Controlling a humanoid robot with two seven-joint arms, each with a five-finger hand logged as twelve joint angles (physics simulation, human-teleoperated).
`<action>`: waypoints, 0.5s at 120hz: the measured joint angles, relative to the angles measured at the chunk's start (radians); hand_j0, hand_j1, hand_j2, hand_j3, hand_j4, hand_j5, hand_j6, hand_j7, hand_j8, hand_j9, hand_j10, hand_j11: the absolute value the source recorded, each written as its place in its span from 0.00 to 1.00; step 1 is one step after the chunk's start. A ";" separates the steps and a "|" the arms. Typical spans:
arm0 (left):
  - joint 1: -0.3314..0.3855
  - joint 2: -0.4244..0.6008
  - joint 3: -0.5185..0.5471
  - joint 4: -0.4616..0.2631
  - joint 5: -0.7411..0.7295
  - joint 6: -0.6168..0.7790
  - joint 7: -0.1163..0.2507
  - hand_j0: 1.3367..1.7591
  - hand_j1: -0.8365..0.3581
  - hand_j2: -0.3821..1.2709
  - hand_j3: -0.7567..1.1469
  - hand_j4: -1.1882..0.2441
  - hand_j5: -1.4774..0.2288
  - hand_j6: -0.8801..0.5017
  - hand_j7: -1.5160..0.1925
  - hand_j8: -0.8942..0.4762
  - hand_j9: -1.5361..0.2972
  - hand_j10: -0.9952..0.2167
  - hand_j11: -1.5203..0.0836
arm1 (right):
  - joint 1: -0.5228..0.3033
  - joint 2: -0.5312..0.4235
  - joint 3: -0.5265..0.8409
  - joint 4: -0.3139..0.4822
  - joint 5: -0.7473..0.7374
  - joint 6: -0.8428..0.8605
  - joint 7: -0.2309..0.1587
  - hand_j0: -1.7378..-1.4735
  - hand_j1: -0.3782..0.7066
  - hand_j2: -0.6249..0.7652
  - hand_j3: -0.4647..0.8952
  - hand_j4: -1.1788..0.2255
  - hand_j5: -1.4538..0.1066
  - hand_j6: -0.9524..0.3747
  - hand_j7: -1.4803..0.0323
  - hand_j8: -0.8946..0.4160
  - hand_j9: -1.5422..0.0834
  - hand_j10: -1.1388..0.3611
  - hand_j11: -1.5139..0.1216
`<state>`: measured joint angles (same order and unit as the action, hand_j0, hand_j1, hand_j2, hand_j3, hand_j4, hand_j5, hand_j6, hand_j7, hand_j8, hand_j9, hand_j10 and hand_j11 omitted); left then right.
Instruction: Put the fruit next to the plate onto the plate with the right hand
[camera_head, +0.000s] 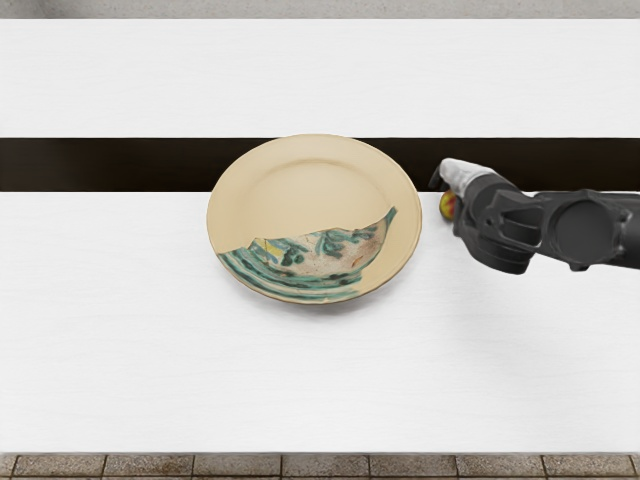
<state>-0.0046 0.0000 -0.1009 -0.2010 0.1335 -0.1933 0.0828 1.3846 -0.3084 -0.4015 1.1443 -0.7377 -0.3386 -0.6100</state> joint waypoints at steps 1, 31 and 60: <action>0.000 0.000 0.000 0.000 0.000 0.000 0.000 0.76 0.99 0.23 0.40 0.83 0.87 0.64 0.89 0.65 0.84 0.82 0.95 | 0.000 -0.001 0.000 0.001 0.000 0.000 0.000 0.30 0.42 0.40 0.34 0.59 0.63 0.45 0.67 0.42 0.66 0.52 0.64; 0.000 0.000 0.000 0.000 0.000 0.000 0.000 0.76 0.99 0.23 0.40 0.83 0.87 0.64 0.89 0.65 0.84 0.82 0.95 | -0.004 -0.027 -0.004 -0.022 -0.007 -0.002 -0.001 0.30 0.45 0.40 0.34 0.57 0.61 0.43 0.65 0.39 0.64 0.50 0.62; 0.000 0.000 0.000 0.000 0.000 0.000 0.000 0.76 0.99 0.23 0.40 0.83 0.87 0.64 0.89 0.65 0.84 0.82 0.95 | -0.027 -0.002 -0.004 -0.089 -0.009 -0.002 -0.001 0.30 0.47 0.39 0.34 0.55 0.60 0.41 0.63 0.38 0.63 0.49 0.61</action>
<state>-0.0046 0.0000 -0.1009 -0.2010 0.1335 -0.1933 0.0828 1.3578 -0.3105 -0.4053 1.0555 -0.7465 -0.3403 -0.6109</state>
